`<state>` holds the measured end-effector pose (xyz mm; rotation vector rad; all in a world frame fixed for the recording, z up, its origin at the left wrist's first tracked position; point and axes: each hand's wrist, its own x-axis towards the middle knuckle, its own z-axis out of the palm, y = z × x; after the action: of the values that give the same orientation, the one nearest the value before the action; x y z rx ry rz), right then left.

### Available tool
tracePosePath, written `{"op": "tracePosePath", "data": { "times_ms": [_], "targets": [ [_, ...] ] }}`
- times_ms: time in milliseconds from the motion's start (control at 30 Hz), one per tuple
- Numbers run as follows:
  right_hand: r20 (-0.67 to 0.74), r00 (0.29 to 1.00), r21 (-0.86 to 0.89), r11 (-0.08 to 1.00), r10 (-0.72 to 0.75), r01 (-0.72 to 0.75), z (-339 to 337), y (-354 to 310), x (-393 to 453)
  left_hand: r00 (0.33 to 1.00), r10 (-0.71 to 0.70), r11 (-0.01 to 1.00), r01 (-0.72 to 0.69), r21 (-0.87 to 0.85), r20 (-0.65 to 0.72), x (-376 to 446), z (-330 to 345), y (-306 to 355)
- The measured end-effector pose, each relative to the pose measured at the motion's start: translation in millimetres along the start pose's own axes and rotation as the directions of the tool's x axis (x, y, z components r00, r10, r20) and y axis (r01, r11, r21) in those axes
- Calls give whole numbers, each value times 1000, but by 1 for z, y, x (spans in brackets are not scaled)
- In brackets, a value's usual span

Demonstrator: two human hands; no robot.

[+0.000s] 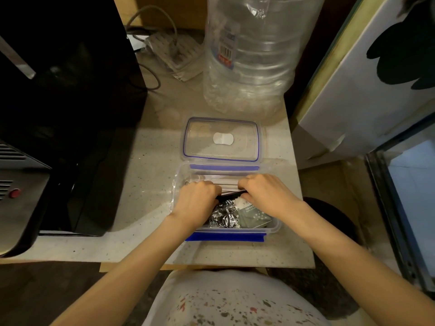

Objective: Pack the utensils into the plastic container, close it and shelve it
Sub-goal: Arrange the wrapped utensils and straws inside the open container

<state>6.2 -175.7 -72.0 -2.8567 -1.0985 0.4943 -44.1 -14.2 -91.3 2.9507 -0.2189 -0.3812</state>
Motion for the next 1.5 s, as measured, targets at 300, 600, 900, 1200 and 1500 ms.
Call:
{"op": "tracePosePath", "data": {
  "times_ms": [300, 600, 900, 1200, 1500],
  "targets": [
    [-43, 988, 112, 984, 146, -140, -1, -15, -23, 1000, -20, 998, 19, -52, -24, 2, 7, -3],
    [172, 956, 85, 963, 239, -256, 9, -20, -17, 997, -19, 991, 9, -130, -76, -7, -1, 1],
    [325, 922, 123, 957, 211, -262, -4, -18, -10, 1000, 28, 944, -26, -330, 1, -12, 1, 20],
    [424, 881, 91, 957, 212, -274, -6, -16, -3, 984, 112, 961, -72, -268, 137, 2, -2, 16],
    [306, 934, 88, 971, 185, -221, 1, -15, -9, 960, 239, 961, -211, -178, 149, 1, -2, 9]
  ]
}}
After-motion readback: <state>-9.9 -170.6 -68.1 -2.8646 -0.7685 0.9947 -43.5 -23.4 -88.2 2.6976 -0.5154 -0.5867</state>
